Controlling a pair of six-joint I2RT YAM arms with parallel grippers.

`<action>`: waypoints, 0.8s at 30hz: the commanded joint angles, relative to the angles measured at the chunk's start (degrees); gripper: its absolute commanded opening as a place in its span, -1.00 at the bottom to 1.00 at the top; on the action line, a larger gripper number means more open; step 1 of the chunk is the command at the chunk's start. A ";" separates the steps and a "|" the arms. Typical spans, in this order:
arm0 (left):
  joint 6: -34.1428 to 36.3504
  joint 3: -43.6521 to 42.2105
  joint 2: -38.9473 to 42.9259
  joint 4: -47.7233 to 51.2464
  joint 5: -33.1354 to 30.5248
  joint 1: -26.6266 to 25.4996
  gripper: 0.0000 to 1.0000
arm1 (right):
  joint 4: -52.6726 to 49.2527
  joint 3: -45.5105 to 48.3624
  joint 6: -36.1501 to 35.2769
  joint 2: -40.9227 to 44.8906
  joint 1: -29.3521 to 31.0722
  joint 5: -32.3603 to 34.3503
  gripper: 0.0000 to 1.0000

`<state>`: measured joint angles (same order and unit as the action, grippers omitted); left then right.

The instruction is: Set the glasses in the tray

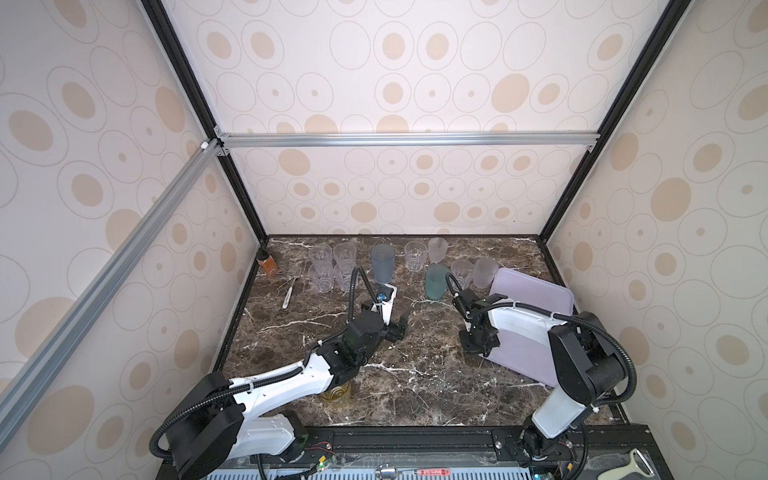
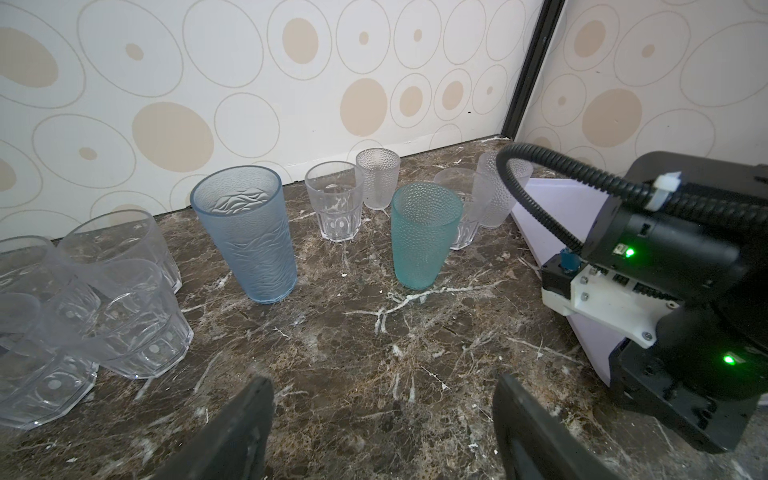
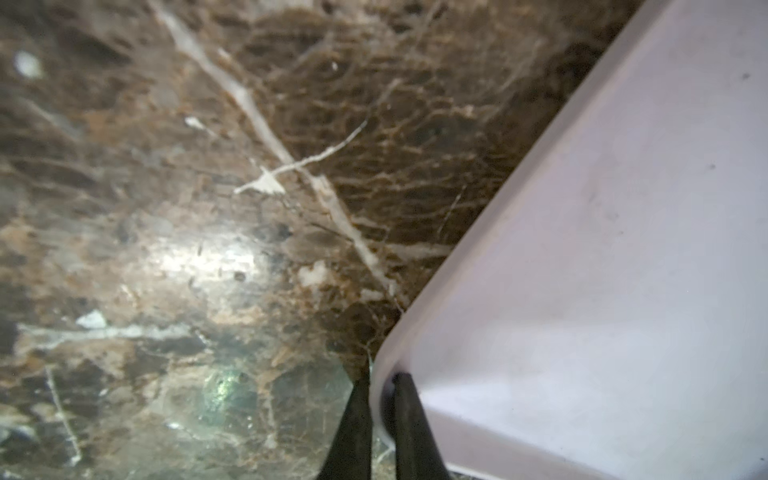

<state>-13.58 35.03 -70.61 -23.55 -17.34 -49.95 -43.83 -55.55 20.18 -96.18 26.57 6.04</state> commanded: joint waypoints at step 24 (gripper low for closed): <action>-1.37 -0.31 5.88 5.53 -12.58 -0.05 0.60 | 30.81 -2.02 49.42 -3.89 12.22 -12.03 -1.00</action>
<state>-13.87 34.61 -66.28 -20.01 -25.67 -49.95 -21.80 -56.21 57.45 -97.23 37.60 -6.83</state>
